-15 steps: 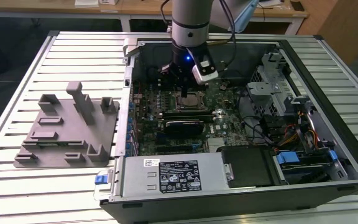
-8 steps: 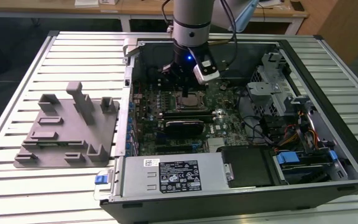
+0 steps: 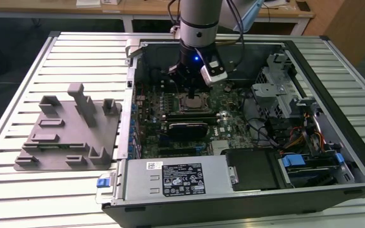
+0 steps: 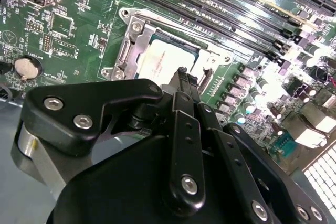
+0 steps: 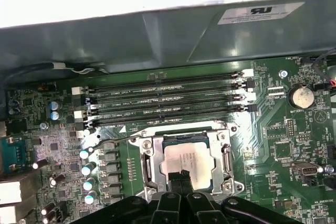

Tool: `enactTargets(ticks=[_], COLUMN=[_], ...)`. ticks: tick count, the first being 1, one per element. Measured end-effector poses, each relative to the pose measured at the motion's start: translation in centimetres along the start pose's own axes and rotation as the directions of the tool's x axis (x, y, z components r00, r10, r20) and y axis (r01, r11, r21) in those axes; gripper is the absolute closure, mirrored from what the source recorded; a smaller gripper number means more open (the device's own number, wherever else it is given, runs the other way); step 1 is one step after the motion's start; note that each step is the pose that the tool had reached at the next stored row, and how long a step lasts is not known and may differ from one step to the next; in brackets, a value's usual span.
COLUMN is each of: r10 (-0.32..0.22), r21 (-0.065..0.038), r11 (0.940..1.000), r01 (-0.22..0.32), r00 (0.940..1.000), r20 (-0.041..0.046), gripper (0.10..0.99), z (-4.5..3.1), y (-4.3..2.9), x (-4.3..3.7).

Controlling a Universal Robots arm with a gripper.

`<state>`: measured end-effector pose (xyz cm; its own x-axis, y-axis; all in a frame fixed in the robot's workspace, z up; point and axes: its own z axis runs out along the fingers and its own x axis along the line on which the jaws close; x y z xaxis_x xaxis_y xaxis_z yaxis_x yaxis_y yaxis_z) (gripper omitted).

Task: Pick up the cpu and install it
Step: 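Close the cpu cover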

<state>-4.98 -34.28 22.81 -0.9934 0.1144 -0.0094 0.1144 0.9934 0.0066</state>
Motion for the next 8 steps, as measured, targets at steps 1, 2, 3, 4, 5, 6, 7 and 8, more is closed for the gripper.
enactTargets(ticks=[1,2,3,4,5,6,7,8], r10=[0.000,0.000,0.000,0.000,0.000,0.000,0.000,0.000], r21=[0.000,0.000,0.000,0.000,0.000,0.000,0.000,0.000], r11=[1.0000,1.0000,1.0000,1.0000,1.0000,1.0000,1.0000,1.0000], r01=[0.000,0.000,0.000,0.000,0.000,0.000,0.000,0.000], r00=[1.0000,1.0000,1.0000,1.0000,1.0000,1.0000,1.0000,1.0000], r20=[0.0001,0.0001,0.0001,0.0000,0.0000,0.0000,0.0000,0.0001], gripper=[0.980,0.980,0.980,0.980,0.980,0.980,0.980,0.980], z=[-0.08,-0.18,-0.30,-0.42,-0.55,-0.67,-0.76,-0.78], y=[0.00,0.00,0.00,0.00,0.00,0.00,0.00,0.01], x=[0.00,0.00,-0.01,-0.01,-0.01,-0.01,-0.01,-0.01])
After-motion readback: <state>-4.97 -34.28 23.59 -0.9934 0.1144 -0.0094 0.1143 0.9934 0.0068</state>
